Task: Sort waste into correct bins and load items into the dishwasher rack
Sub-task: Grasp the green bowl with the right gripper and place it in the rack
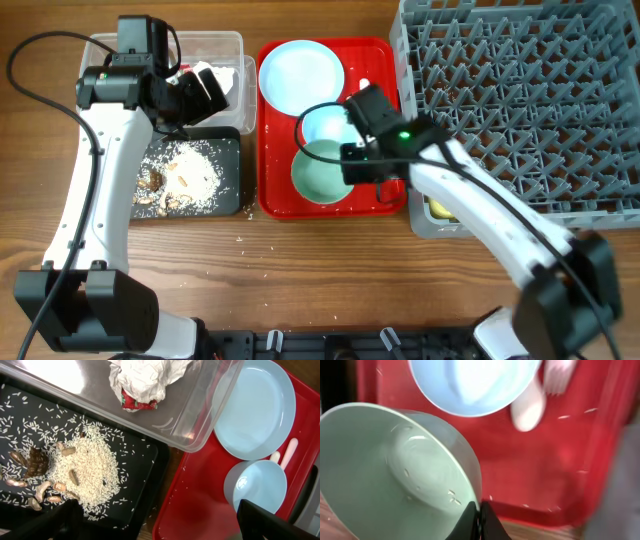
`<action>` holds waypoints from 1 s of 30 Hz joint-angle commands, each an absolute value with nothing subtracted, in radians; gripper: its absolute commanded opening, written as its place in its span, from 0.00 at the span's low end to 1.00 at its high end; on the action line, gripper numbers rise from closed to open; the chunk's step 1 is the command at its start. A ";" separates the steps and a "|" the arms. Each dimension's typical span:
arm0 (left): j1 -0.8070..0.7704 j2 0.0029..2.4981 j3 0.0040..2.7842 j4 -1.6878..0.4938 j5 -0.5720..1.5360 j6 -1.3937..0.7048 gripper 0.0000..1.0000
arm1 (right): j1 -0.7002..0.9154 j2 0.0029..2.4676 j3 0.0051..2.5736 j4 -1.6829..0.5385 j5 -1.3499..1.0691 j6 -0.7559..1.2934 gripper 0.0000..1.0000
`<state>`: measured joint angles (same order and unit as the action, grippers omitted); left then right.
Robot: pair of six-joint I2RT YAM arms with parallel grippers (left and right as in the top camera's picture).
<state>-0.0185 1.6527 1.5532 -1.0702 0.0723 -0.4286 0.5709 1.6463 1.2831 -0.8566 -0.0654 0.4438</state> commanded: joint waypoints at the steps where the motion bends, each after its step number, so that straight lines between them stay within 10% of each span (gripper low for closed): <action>1: -0.015 1.655 1.558 -1.070 0.066 -0.427 1.00 | 0.572 1.470 1.309 -0.879 0.241 0.539 0.04; 6: -0.015 1.655 1.558 -1.070 0.066 -0.427 1.00 | 0.493 1.401 1.309 -0.722 0.884 0.606 0.04; 12: -0.015 1.655 1.558 -1.070 0.066 -0.427 1.00 | 0.240 1.563 1.309 -0.280 0.886 0.386 0.04; 20: -0.015 1.655 1.558 -1.070 0.066 -0.427 1.00 | 0.229 2.016 1.309 0.717 1.032 -0.588 0.04; 30: -0.015 1.655 1.558 -1.070 0.066 -0.427 1.00 | 0.231 2.169 1.309 0.746 0.962 -0.617 0.04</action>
<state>-0.0185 1.6531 1.5524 -1.0706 0.0723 -0.4286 0.2276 2.1296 1.3022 0.7410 1.0012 -0.6044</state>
